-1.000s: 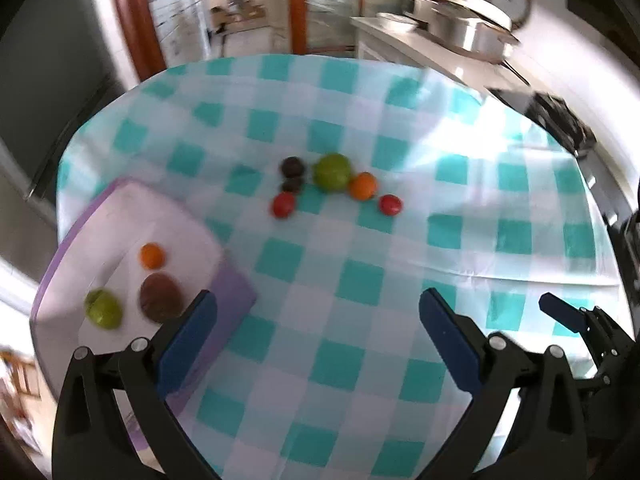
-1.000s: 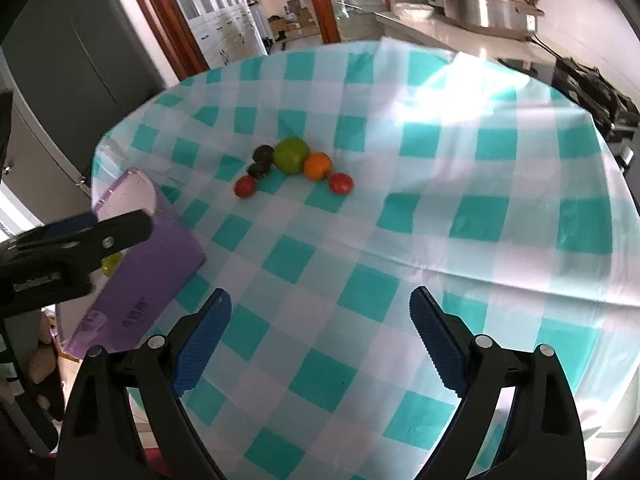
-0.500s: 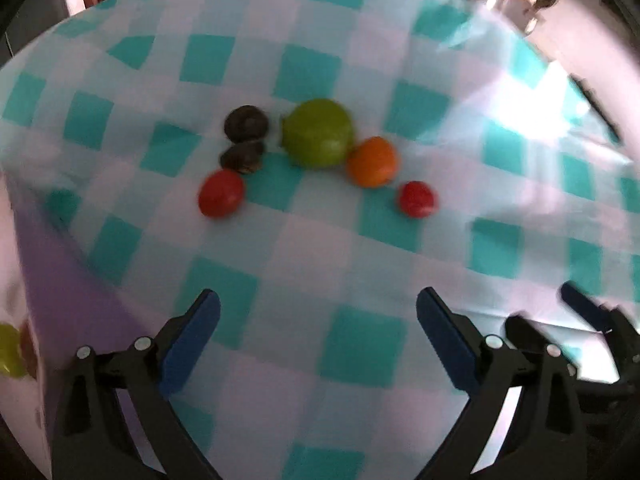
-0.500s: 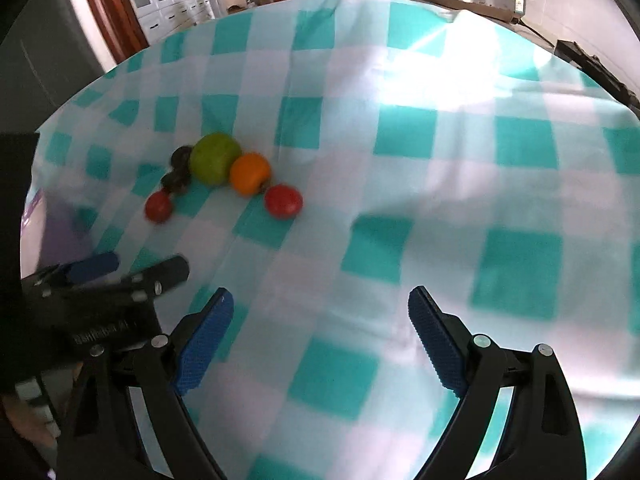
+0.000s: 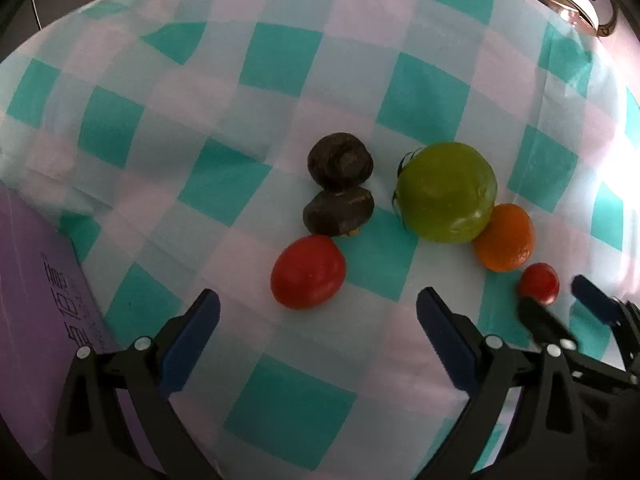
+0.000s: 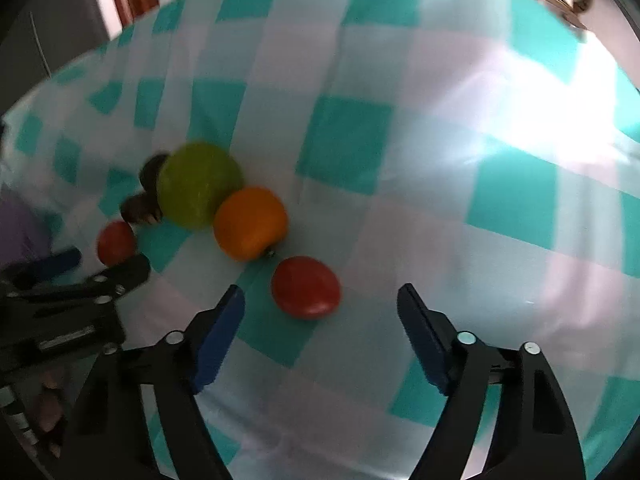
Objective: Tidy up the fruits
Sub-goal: 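Withdraw both tools from the box toward the remaining fruits, then grasp a red tomato with the right tool while the left tool grasps another red tomato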
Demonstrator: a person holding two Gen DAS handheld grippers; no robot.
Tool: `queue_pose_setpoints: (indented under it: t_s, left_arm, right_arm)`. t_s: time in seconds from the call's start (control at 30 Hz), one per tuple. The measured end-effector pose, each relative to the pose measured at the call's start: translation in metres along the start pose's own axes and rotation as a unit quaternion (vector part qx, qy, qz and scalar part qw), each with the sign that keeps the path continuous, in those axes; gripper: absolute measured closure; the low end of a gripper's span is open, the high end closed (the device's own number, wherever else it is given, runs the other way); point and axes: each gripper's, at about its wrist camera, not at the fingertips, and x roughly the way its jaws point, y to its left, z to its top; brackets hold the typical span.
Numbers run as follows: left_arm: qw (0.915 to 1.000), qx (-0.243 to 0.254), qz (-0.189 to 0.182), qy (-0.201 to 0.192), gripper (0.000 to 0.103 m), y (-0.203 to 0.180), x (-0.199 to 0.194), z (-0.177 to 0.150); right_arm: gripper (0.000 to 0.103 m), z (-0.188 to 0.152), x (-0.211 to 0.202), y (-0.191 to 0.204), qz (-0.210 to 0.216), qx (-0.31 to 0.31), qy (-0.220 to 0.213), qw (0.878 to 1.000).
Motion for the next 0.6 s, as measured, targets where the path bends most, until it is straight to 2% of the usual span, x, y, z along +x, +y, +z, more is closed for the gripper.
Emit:
queue_pose_setpoints:
  t_s: [0.13,0.2,0.23,0.3,0.6]
  left_arm:
    - [0.9998,0.005,0.001,-0.020,0.004,0.003,0.000,-0.005]
    - [0.9996,0.008,0.007,-0.028,0.004,0.004,0.002,-0.007]
    - [0.9996,0.007,0.007,-0.025,0.004,0.004,0.004,-0.007]
    - [0.9999,-0.009,0.005,-0.008,0.004,0.008,0.016,-0.009]
    - [0.9986,-0.038,0.030,-0.019,0.002,0.014,0.034,0.008]
  right_arm:
    - [0.033,-0.001,0.007,0.004,-0.011,-0.007,-0.013,1.000]
    - [0.038,0.000,0.009,0.004,-0.015,-0.015,-0.022,1.000]
    - [0.043,0.000,0.009,0.004,-0.017,-0.016,-0.026,0.999]
    - [0.069,0.000,0.007,0.002,-0.007,-0.016,-0.039,0.999]
    - [0.069,-0.001,0.008,-0.003,0.001,-0.006,-0.044,0.999]
